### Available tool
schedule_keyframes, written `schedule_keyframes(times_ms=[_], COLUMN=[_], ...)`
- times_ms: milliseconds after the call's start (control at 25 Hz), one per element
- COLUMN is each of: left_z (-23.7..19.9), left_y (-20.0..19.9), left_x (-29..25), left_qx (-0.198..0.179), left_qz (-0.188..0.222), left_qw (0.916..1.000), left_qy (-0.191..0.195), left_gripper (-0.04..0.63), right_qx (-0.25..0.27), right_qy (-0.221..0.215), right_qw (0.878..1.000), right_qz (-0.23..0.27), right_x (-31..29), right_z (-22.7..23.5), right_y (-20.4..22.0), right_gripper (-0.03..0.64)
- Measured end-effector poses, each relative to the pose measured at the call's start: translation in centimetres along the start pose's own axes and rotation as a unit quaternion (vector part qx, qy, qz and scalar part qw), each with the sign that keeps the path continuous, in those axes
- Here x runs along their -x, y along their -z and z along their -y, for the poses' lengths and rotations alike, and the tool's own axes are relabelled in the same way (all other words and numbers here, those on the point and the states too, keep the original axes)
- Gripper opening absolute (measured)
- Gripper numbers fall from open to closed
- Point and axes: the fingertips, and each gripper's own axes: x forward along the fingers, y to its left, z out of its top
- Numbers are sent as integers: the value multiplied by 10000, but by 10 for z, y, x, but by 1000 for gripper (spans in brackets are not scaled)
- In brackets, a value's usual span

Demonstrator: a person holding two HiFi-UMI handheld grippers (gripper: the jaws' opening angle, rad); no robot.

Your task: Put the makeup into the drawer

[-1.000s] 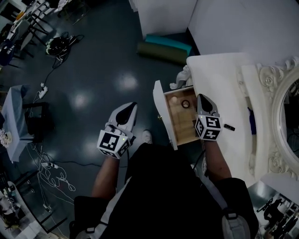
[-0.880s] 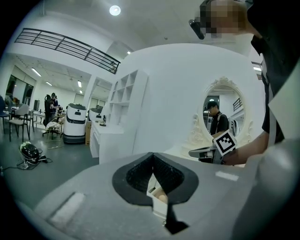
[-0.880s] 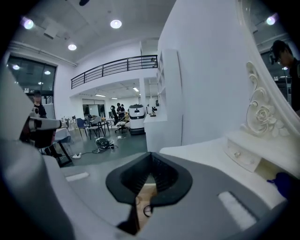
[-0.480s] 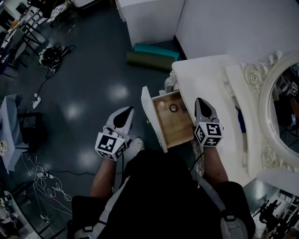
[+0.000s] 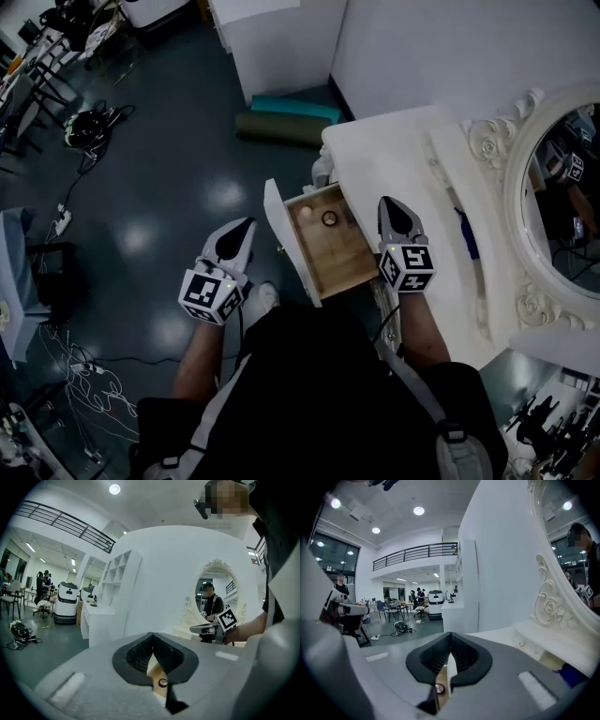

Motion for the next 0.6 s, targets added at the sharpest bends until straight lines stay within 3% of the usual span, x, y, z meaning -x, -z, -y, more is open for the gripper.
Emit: schedule_keyframes(times_ms=[280,600], left_z=[19,44], left_y=[7,21], left_x=[-18,-37], left_qx=[1,-64], left_qz=[-114,-379], left_qw=[9996,9976], left_qy=[251,573], left_gripper=[4,3], right_qx=[312,697], right_qy=[-164,-431], right_qw=[9983,9867], right_qz=[-473,-1406], right_x=[20,52], right_z=[26,58], right_y=[30,84], right_gripper=[0,65])
